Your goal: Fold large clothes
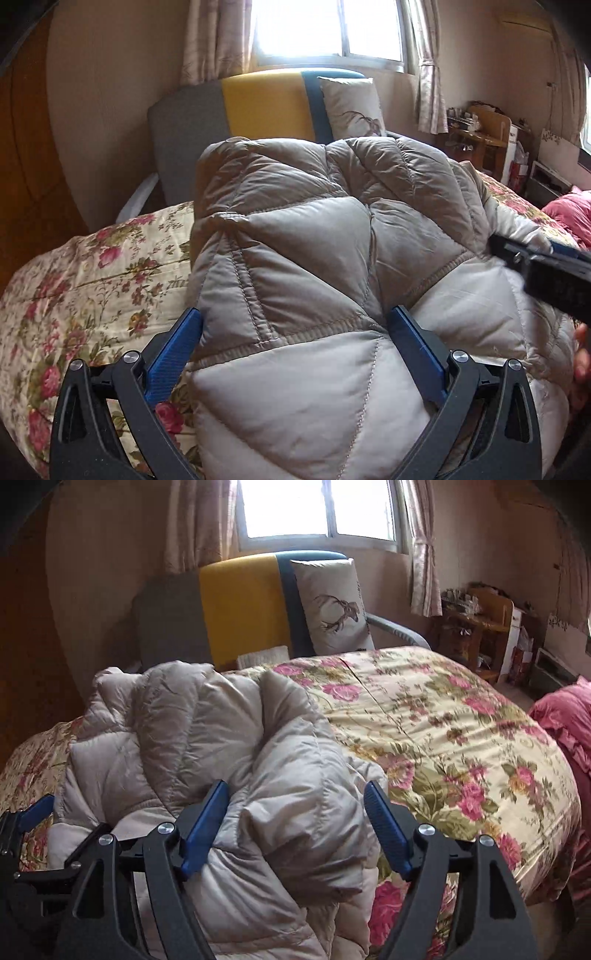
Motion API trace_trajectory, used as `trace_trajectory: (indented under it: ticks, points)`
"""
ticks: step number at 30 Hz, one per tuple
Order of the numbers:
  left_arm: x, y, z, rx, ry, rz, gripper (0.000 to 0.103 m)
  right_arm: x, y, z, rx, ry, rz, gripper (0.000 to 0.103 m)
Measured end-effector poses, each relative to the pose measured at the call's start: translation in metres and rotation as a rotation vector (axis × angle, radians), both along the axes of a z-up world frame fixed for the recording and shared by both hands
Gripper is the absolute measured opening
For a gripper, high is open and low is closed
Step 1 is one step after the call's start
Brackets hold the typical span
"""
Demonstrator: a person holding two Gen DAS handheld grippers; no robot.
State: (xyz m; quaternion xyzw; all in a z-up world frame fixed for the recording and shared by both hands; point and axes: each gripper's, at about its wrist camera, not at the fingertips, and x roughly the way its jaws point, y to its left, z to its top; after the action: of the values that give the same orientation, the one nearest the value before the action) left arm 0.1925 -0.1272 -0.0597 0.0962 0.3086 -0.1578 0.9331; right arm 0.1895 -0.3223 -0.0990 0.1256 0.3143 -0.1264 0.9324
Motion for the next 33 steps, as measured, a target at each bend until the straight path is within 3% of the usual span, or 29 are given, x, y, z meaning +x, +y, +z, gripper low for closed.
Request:
trace_trajectory:
  ticks: [4, 7, 10, 12, 23, 33]
  points:
    - [0.002, 0.018, 0.007, -0.092, 0.055, -0.050, 0.100, -0.008, -0.015, -0.018, 0.091, -0.008, -0.020, 0.084]
    - [-0.002, 0.043, 0.010, -0.166, 0.063, 0.039, 0.100, -0.008, -0.010, -0.012, 0.061, 0.011, -0.010, 0.085]
    - [0.000, 0.062, 0.004, -0.260, 0.133, 0.072, 0.100, -0.010, -0.010, -0.006, 0.086, 0.033, -0.013, 0.089]
    - [0.002, 0.066, -0.003, -0.281, 0.177, 0.061, 0.100, -0.012, -0.009, -0.002, 0.092, 0.045, -0.020, 0.091]
    - [-0.002, 0.072, -0.015, -0.345, 0.245, 0.036, 0.100, -0.029, 0.003, 0.018, 0.078, 0.079, 0.010, 0.100]
    - [-0.003, 0.087, -0.011, -0.416, 0.317, -0.004, 0.100, -0.030, 0.006, 0.010, 0.086, 0.106, 0.075, 0.101]
